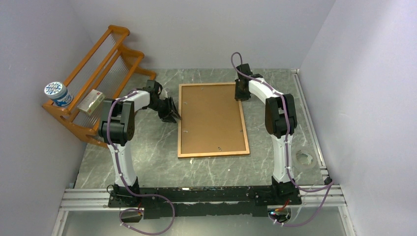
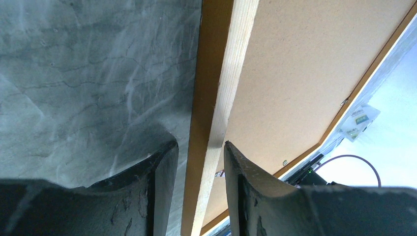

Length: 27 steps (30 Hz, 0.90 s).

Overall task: Put the photo into the frame
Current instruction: Install the photo frame at the center of the board.

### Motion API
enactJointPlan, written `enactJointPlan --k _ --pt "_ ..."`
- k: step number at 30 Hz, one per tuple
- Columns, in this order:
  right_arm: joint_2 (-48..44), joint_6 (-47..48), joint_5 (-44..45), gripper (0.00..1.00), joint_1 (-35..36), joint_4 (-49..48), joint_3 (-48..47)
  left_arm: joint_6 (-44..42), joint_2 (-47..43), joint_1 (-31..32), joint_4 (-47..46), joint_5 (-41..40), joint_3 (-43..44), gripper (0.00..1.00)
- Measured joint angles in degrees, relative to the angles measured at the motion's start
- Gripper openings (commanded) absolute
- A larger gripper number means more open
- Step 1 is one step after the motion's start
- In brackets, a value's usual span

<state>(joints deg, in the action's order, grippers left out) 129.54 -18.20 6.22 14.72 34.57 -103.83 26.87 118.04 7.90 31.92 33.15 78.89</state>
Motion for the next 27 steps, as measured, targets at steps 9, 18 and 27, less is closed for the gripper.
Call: enactJointPlan --k 9,18,27 --pt "-0.02 1.81 0.90 0.13 0.33 -0.13 0.00 0.02 0.00 0.00 0.00 -0.02 0.00 0.46" --pt "-1.44 -0.17 0.96 0.62 0.37 1.77 0.13 0.85 -0.02 0.00 -0.11 -0.02 0.00 0.48" --pt "-11.45 -6.14 -6.16 0.52 1.09 2.97 3.13 2.56 -1.01 0.00 -2.51 0.20 -1.68 0.47"
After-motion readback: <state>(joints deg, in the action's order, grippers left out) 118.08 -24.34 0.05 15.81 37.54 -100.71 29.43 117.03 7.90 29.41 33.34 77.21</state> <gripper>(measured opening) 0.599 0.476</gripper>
